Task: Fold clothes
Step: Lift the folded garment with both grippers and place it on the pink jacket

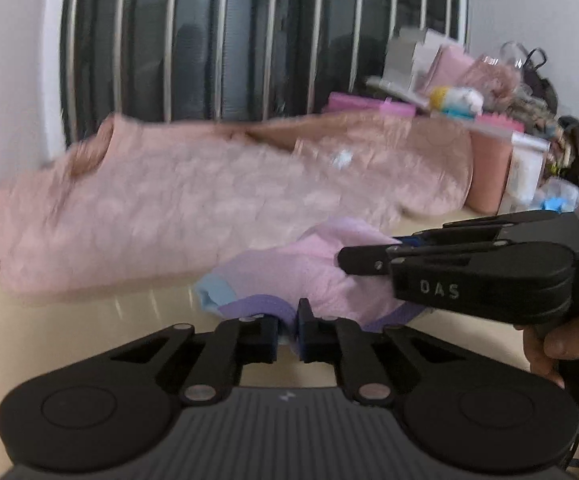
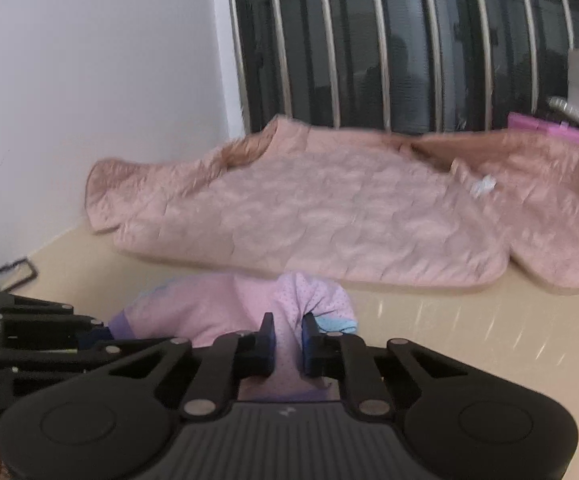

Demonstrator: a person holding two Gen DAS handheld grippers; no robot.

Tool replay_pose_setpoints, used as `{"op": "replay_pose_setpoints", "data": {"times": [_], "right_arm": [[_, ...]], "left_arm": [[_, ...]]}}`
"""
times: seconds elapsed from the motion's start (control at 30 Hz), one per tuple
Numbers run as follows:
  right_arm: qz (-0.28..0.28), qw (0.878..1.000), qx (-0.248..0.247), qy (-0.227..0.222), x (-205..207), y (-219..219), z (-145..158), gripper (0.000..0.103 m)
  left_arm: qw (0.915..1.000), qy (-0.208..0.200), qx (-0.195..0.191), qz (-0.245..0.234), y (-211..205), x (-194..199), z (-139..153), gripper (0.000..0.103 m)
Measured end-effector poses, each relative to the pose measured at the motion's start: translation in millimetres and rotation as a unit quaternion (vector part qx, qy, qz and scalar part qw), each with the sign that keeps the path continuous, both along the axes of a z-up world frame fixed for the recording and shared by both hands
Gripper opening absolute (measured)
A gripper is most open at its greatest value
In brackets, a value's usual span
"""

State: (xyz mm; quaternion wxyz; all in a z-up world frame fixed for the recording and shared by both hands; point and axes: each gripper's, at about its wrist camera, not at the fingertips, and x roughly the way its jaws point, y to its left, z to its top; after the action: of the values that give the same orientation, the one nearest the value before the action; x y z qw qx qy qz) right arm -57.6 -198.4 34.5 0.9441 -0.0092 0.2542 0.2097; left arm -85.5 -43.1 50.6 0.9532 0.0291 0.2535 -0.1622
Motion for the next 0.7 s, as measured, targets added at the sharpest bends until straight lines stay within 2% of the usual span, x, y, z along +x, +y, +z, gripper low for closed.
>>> {"op": "replay_pose_setpoints", "data": {"times": [0.13,0.27,0.37,0.47,0.5,0.6,0.7], "right_arm": [[-0.006,0.999,-0.003,-0.044,27.3,-11.6,41.2,0.011],[-0.018,0.997,-0.005,-0.077,82.1,-23.2,79.9,0.011],[-0.024,0.996,-0.001,-0.083,137.8,-26.9,96.3,0.011],[-0.031,0.997,0.0,-0.073,198.6,-26.3,97.0,0.011],[-0.032,0.997,-0.004,-0.069,216.6,-24.8,93.7,0.011],[-0.044,0.999,0.003,-0.029,275.0,-21.1,70.1,0.011],[-0.048,0.998,-0.032,0.01,311.9,-10.9,35.6,0.012]], "left_arm": [[0.9981,-0.058,-0.009,-0.015,-5.0,42.4,39.2,0.008],[0.9978,-0.051,-0.041,-0.009,-8.3,117.4,67.9,0.008],[0.997,-0.07,-0.033,0.008,-13.5,172.1,78.1,0.008],[0.9973,-0.055,-0.041,0.027,-15.0,231.3,69.8,0.008],[0.9975,-0.034,-0.048,0.038,-17.5,252.3,63.2,0.008],[0.9978,0.014,-0.035,0.054,-28.3,297.9,34.9,0.008],[0.9965,0.058,-0.017,0.057,-32.2,322.2,-2.7,0.01]]}}
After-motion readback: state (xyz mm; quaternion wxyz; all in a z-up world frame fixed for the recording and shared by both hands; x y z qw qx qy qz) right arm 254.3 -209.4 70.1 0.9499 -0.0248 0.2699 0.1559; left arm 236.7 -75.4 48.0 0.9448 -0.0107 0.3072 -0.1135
